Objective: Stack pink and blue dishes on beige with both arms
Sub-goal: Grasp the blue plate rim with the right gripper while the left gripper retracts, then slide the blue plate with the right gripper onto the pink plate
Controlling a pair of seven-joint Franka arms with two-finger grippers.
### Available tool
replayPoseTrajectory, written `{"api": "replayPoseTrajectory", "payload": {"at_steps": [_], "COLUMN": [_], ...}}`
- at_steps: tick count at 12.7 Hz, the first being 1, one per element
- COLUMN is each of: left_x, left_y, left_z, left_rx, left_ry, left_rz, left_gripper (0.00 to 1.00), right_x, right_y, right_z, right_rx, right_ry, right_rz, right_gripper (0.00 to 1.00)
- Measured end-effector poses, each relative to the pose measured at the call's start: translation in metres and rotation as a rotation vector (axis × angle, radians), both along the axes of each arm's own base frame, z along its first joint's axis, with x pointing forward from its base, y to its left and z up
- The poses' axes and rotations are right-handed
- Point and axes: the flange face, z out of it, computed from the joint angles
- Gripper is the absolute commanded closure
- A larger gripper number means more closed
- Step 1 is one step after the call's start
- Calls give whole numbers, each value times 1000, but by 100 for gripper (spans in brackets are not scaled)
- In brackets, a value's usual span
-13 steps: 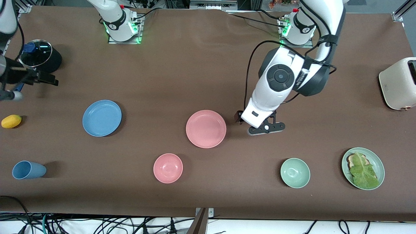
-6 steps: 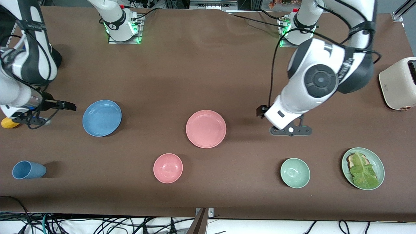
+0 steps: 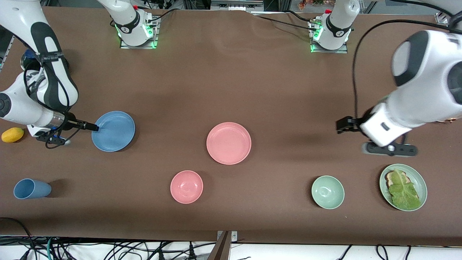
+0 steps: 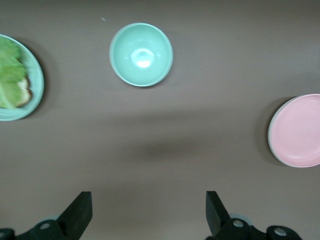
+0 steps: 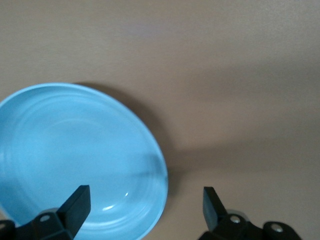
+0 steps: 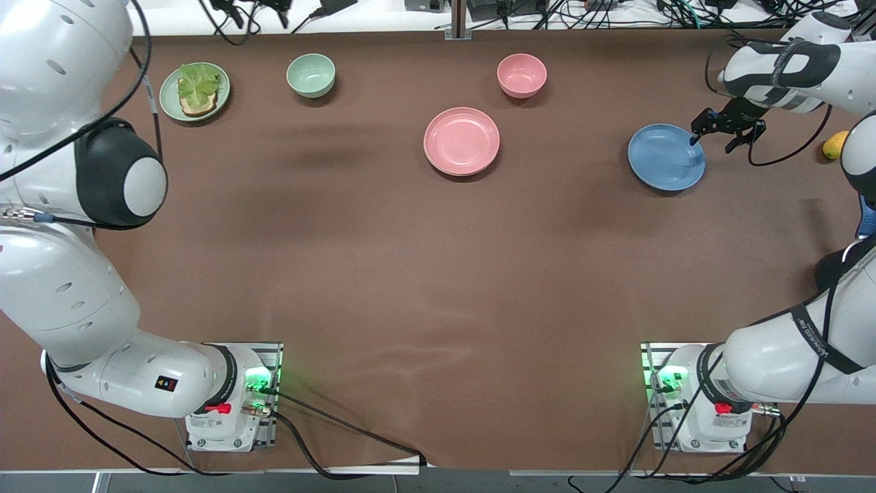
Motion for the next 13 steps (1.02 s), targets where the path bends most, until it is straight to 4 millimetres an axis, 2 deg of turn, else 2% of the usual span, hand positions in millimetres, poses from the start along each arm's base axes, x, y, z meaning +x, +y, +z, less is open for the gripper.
{"api": "replayPoseTrajectory", "payload": {"at_steps": [2, 5, 7, 8, 11, 13], "left_x": [1, 1, 1, 0, -6, -14], "left_y": [38, 86, 121, 134, 166, 168], "left_z": [7, 8, 7, 7, 12, 30], "left_rx": [-4, -10, -15, -16, -18, -21], "left_ry": [-2, 10, 10, 11, 13, -7], "left_rz": [20, 19, 19, 33, 78, 76], "left_gripper": [0, 0, 0, 0, 0, 0], "right_x": [-3, -7, -8, -7, -6, -5], "right_y": [-11, -19, -24, -24, -24, -24], "right_z": [-18, -35, -38, -38, -35, -34], "right_rx": [52, 103, 106, 107, 114, 119], "right_ry": [-13, -37, -39, -40, -43, -42], "right_rz": [-18, -14, -14, -14, -10, 1], "right_gripper": [17, 59, 90, 100, 100, 100]}}
